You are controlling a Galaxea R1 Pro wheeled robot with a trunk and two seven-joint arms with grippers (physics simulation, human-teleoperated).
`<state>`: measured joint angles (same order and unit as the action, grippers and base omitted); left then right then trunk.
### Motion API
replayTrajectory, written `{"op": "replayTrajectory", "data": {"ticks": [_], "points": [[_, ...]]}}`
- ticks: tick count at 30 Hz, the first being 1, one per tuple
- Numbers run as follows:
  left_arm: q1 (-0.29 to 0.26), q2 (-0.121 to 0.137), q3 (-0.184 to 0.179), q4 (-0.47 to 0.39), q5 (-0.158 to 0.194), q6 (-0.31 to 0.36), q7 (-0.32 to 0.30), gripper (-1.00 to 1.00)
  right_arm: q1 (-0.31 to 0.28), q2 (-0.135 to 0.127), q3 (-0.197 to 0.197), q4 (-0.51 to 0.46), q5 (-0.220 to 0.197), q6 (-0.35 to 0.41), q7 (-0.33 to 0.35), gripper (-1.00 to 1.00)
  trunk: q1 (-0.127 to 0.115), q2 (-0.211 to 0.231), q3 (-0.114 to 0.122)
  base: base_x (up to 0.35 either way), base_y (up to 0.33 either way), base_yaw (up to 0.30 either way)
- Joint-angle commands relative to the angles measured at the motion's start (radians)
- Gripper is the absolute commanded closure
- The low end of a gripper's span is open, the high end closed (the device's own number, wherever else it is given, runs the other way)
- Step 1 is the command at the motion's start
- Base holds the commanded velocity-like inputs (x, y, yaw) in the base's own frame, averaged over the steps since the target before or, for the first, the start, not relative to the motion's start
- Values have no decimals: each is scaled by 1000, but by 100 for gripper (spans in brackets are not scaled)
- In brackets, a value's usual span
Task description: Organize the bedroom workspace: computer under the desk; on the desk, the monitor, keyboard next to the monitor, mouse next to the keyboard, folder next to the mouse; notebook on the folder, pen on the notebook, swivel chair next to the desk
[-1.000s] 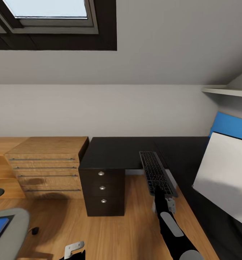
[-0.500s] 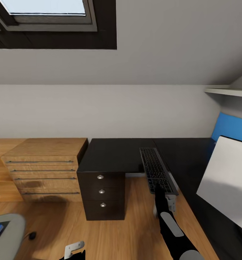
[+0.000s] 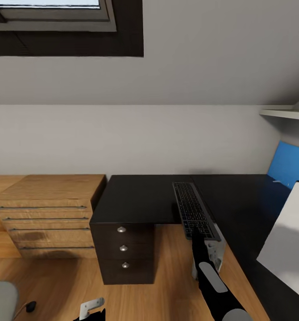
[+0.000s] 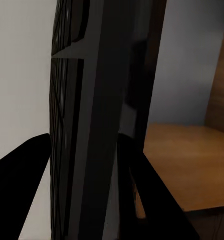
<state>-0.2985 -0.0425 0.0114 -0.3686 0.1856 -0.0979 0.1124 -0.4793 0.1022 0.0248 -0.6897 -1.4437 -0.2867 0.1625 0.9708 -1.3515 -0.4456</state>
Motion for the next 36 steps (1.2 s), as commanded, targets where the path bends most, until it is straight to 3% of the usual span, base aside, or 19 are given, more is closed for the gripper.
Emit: {"op": "replayTrajectory", "data": {"ticks": [1, 10, 36], "points": [[-1, 0, 1, 0, 6, -3, 1, -100, -1, -1, 3, 1, -9, -5, 6, 100, 1, 0, -1, 331, 0, 0], [-1, 0, 2, 0, 6, -3, 2, -100, -1, -1, -7, 7, -9, -5, 5, 100, 1, 0, -1, 213, 0, 0], [-1, 0, 1, 0, 5, -3, 1, -100, -1, -1, -10, 25, -9, -4, 4, 100, 1, 0, -1, 9, 0, 0]]}}
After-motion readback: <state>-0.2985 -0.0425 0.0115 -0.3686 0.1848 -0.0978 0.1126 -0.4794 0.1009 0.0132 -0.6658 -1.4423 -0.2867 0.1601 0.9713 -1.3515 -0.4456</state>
